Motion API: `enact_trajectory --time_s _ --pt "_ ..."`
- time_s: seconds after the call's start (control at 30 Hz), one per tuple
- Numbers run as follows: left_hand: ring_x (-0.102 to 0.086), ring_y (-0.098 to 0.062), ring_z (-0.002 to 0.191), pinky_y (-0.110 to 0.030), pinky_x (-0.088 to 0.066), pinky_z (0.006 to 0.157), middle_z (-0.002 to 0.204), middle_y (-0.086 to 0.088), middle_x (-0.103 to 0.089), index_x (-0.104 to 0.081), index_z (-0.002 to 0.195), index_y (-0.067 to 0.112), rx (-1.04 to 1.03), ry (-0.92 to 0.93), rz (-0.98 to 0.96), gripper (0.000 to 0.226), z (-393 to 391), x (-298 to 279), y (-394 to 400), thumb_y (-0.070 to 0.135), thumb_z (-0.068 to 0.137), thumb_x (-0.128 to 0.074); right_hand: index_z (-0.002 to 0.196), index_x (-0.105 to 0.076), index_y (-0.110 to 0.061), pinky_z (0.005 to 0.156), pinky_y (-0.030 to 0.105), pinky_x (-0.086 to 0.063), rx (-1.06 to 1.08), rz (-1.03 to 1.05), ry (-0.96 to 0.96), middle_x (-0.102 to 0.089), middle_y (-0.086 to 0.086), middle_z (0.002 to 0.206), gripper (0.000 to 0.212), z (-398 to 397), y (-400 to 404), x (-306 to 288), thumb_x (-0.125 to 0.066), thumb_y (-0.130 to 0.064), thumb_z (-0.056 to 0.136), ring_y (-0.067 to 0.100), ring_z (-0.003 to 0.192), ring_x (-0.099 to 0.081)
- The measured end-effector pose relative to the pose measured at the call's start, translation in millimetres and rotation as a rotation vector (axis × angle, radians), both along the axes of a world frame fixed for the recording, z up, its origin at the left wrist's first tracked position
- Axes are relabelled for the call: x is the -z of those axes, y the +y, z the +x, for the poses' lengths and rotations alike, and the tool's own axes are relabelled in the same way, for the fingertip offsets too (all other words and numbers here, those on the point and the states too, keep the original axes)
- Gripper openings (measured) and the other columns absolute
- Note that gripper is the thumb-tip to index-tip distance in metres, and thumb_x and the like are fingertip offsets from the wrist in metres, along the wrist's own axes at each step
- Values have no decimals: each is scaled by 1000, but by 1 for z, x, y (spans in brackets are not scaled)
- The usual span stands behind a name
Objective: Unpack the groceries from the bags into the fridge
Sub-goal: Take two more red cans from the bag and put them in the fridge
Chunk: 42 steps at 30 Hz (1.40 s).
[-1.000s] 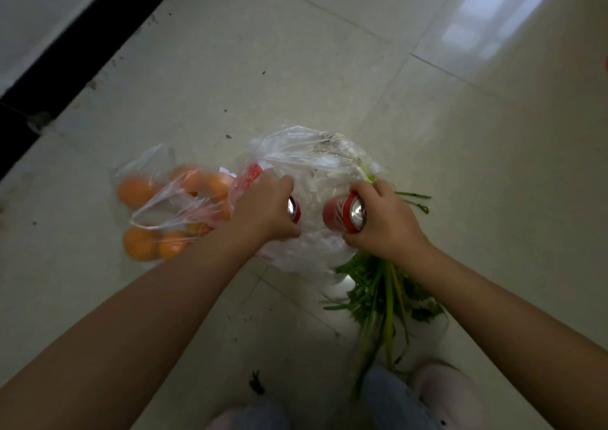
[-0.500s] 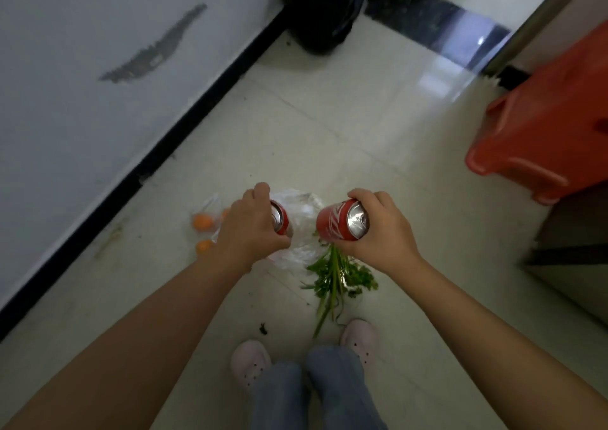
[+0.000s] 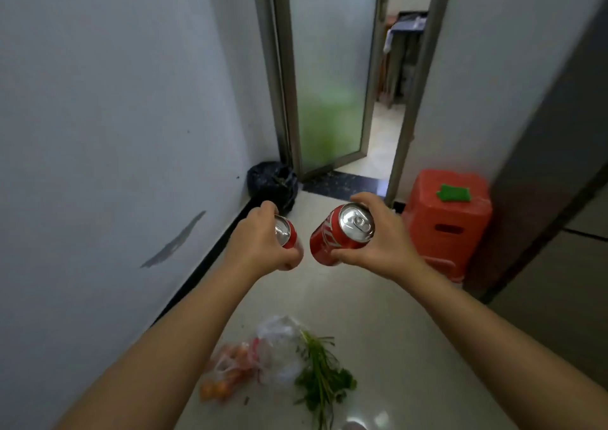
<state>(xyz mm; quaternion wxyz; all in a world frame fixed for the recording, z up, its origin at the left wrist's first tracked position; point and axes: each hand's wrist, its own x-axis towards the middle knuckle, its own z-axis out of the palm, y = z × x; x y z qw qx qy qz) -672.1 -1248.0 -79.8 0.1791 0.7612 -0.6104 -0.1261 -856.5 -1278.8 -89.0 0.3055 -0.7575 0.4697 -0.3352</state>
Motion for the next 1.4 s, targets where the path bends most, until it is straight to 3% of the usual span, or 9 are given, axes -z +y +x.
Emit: enact_trajectory --time_s 0.07,0.17,0.27,0.57,0.77,0.97,1.13,1.3,1.4 --pt "-56 -24 100 -31 -50 76 115 -6 -54 -44 114 14 52 20 -81 62 -27 -32 21 30 65 -79 113 -48 -22 87 31 -52 75 -33 -91 -54 -8 101 72 -32 27 -28 -87 -16 52 18 100 -58" --pt "-54 -19 99 -27 -48 76 110 -1 -52 -44 119 16 152 17 -194 63 -74 -78 48 29 67 -78 102 -46 -27 79 20 -52 146 -98 -189 -53 -19 92 66 -85 67 -71 -86 -8 53 13 91 -58" --pt "-51 -16 94 -25 -46 72 104 4 -47 -46 118 15 258 40 -315 60 -126 -119 65 28 68 -78 102 -45 -26 69 3 -47 216 -178 -207 -50 -25 88 65 -139 102 -113 -86 -7 55 -1 80 -56" --pt "-48 -12 94 -24 -44 77 105 2 -52 -49 123 12 496 158 -641 63 -293 -210 91 20 69 -78 110 -43 -23 67 -9 -41 371 -451 -222 -43 -26 93 63 -316 148 -216 -81 -6 63 -9 83 -48" --pt "-50 -16 99 -27 -48 82 122 -10 -58 -46 126 10 534 178 -777 65 -423 -250 77 22 70 -78 116 -48 -18 75 10 -47 405 -562 -291 -52 -8 105 63 -443 123 -257 -82 -10 64 10 99 -54" --pt "-47 -12 98 -23 -44 81 121 -11 -58 -47 124 8 457 187 -969 65 -521 -296 45 22 70 -79 121 -49 -12 75 11 -44 441 -707 -286 -51 -8 102 68 -532 70 -299 -84 -15 62 9 96 -52" --pt "-45 -10 98 -20 -40 83 121 -10 -57 -47 125 7 378 145 -1154 65 -570 -340 15 22 70 -79 127 -44 -11 96 31 -49 426 -783 -476 -47 -6 109 70 -566 16 -340 -80 -17 67 10 104 -50" --pt "-55 -20 104 -20 -38 83 120 -12 -59 -50 124 5 306 63 -1340 66 -599 -375 -18 23 68 -80 128 -44 -10 93 24 -47 395 -860 -652 -49 -5 111 70 -579 -30 -365 -80 -16 68 12 104 -53" --pt "-55 -27 108 -22 -36 81 121 -11 -58 -50 125 7 241 -10 -1377 67 -610 -390 -41 25 67 -79 128 -43 -10 100 32 -47 371 -894 -651 -53 1 118 72 -584 -60 -381 -80 -18 67 19 112 -55"
